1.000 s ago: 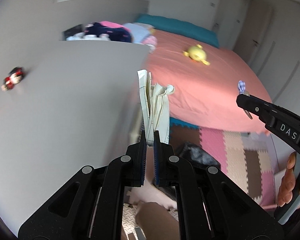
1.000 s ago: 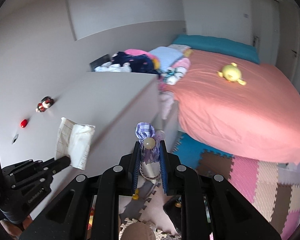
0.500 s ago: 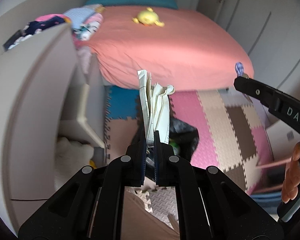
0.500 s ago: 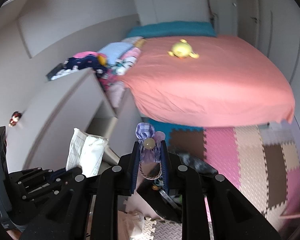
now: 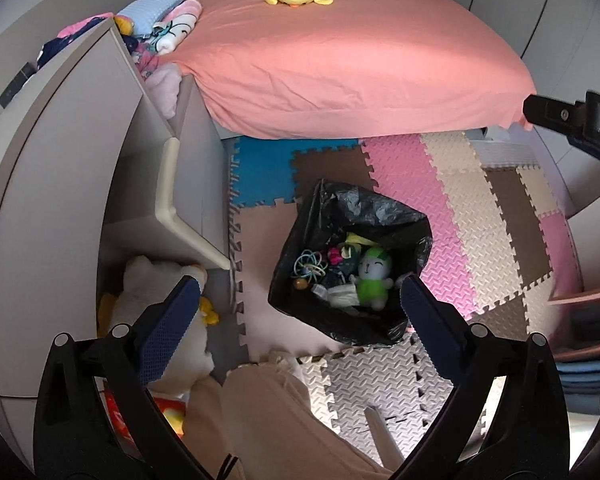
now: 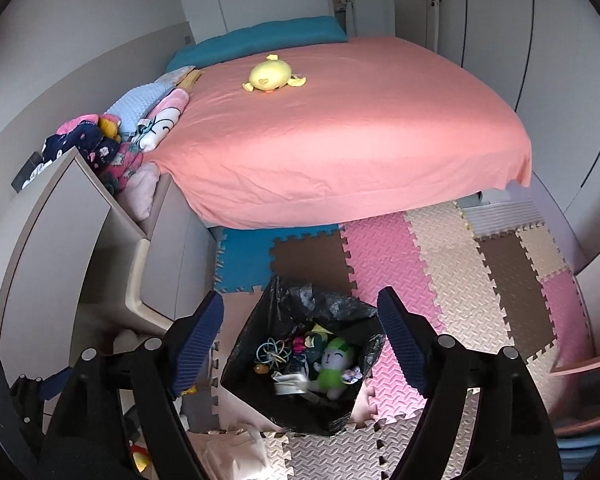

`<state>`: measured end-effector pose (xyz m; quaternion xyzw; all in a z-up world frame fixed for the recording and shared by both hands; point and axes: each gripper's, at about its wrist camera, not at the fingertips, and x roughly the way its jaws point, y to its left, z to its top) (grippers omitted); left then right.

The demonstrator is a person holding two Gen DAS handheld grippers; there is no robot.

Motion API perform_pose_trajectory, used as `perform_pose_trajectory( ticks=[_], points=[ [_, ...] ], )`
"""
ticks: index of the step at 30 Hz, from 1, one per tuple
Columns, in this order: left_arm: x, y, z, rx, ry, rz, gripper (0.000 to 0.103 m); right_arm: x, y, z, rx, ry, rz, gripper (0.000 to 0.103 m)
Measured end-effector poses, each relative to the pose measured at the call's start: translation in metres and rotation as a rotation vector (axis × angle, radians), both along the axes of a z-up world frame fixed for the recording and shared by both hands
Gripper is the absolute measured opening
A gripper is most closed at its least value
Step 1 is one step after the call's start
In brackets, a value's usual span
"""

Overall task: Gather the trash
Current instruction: 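Carry the paper packet and flower clip over the trash bag and release both, then move the left gripper to the red heart while the right approaches the doll figure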

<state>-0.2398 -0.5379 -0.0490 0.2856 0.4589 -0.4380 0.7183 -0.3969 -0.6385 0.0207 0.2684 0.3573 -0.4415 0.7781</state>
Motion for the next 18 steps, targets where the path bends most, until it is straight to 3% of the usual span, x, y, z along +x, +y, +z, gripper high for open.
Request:
perform_pose_trajectory(
  ticks=[9,18],
  points=[
    [0.001,0.011,0.018,-0.05,0.01,0.009,0.097,0.017,0.011,0.007,-0.006,0.003,0.042,0.08],
    [0.027,0.036,0.044,-0.128,0.0,0.072,0.097,0.047,0.035,0.03,-0.044,-0.013,0.115,0.08]
  ],
)
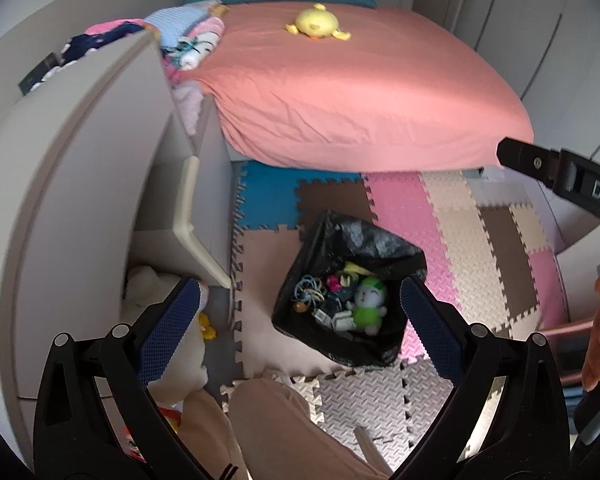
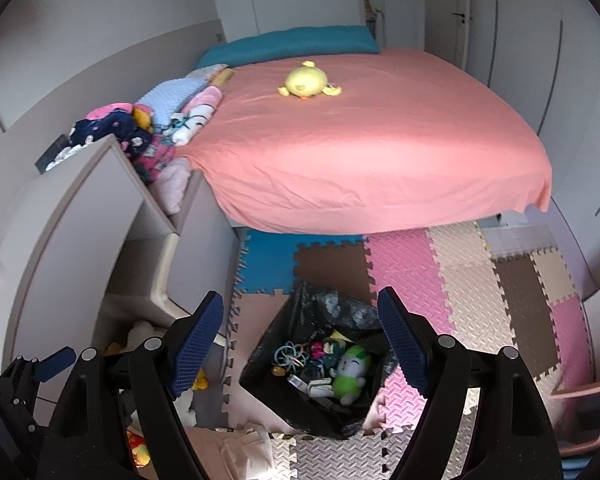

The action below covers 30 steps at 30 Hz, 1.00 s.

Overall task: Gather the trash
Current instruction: 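Move the left gripper to the red heart while the right approaches the doll figure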

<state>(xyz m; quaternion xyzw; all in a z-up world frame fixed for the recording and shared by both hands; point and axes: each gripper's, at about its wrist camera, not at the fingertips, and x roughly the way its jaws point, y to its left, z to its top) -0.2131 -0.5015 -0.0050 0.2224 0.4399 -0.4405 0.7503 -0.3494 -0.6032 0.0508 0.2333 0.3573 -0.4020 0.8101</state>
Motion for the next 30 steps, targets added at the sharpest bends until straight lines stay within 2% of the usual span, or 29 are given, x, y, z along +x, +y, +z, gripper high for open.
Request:
perform_pose_trajectory(
  ticks=[9,16,30],
  points=[
    [0.049,0.046,0.033,-0.059,-0.041,0.109,0.097,0.06,0.042,0.028,-0.044,-0.041,0.143,0.08],
    [0.1,0.098,0.05,-0.088,-0.058,0.253,0.097,0.12,0.086,0.044,-0.063,-0.058,0.29,0.08],
    [0.174,0.201,0.061,-0.12,-0.056,0.497,0.097,0.236,0.167,0.054,-0.046,-0.063,0.528,0.08]
  ],
)
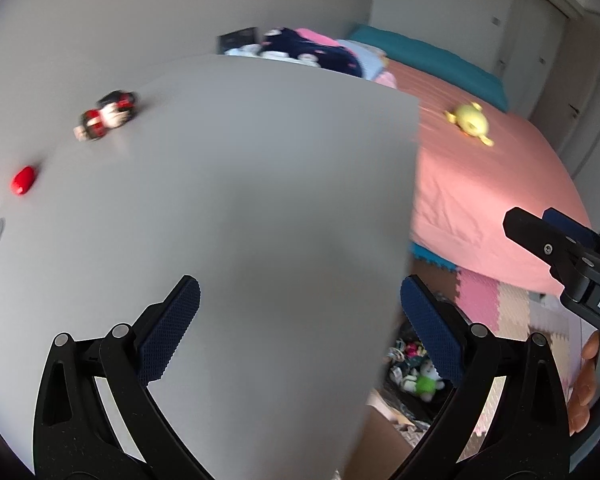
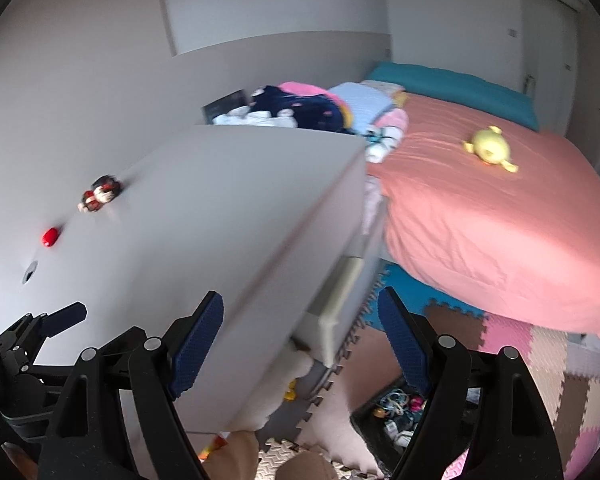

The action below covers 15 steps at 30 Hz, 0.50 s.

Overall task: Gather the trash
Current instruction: 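Move the left gripper to the red heart while the right approaches the doll figure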

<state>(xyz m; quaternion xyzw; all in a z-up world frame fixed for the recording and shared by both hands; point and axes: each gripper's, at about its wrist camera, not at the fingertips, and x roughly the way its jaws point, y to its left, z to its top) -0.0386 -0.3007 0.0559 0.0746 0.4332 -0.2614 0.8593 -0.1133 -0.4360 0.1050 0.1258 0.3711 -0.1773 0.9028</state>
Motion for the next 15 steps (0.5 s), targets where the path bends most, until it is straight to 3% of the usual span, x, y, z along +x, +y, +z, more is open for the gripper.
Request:
perform_pose_trajectory(
  ticks=[15],
  points=[
    [0.075,0.113,-0.005,-0.008,0.019,0.272,0.097,0.105,0.083,-0.01,-0.007,0.037,0.198,0.08]
  ],
)
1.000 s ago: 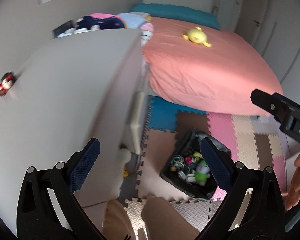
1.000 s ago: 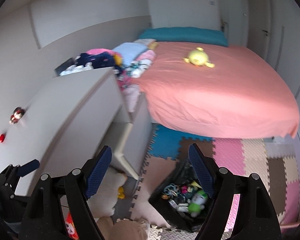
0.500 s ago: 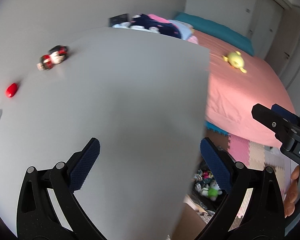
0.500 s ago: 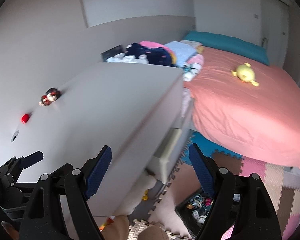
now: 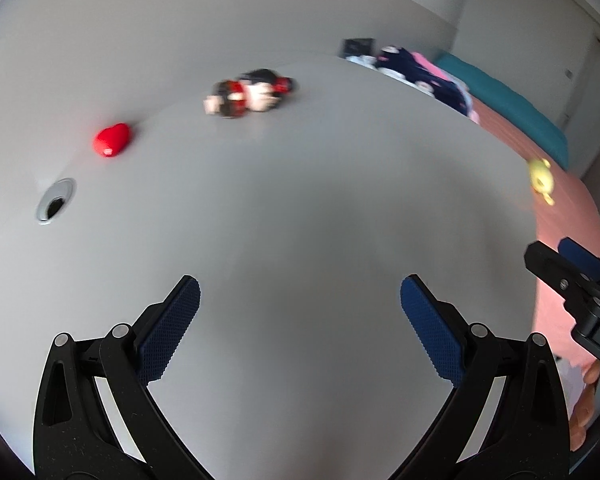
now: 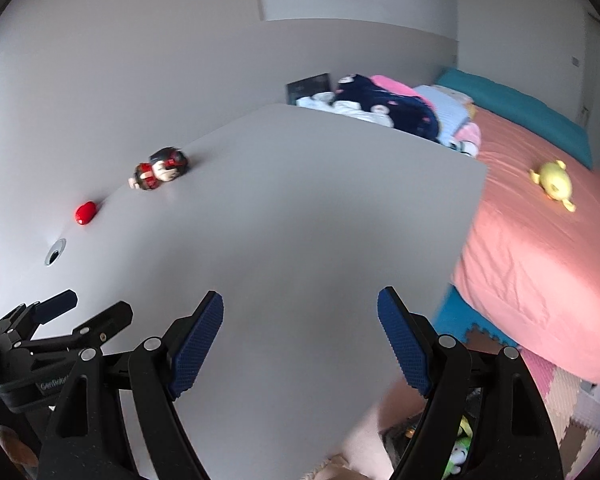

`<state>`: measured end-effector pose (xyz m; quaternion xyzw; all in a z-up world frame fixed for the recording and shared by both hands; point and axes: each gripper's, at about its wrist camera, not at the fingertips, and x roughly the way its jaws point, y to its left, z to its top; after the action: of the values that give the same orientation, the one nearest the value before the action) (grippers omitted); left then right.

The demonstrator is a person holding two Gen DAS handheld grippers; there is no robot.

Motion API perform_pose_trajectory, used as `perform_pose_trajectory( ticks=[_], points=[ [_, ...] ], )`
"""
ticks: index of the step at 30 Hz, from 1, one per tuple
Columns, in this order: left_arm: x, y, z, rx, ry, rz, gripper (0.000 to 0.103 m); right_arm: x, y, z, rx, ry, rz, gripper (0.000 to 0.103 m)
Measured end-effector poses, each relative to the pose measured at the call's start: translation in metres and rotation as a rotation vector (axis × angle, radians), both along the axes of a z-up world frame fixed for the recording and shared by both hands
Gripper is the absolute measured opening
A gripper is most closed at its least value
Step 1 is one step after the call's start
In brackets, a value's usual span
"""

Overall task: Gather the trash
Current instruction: 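Move the left gripper to the red heart while the right approaches the doll figure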

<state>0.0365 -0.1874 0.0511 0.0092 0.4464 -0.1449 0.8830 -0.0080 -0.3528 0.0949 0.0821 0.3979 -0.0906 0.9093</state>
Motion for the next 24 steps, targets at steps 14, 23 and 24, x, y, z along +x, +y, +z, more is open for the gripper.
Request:
perform_pose_trajectory(
  ticks=[14,23,24],
  points=[
    [0.063,0.091,-0.007,0.003,0.007,0.218,0.097,0.108,0.063,-0.01,0.088,0.033,0.132,0.08],
    [0.09,0.119,-0.015,-0.008,0.019,0.303,0.097,0.176,0.1,-0.019,0.145,0.056,0.173,0.08],
    [0.093,0.121,-0.016,-0.009,0.021,0.309,0.097,0.184,0.103,-0.02,0.151,0.063,0.178,0.081]
  ],
)
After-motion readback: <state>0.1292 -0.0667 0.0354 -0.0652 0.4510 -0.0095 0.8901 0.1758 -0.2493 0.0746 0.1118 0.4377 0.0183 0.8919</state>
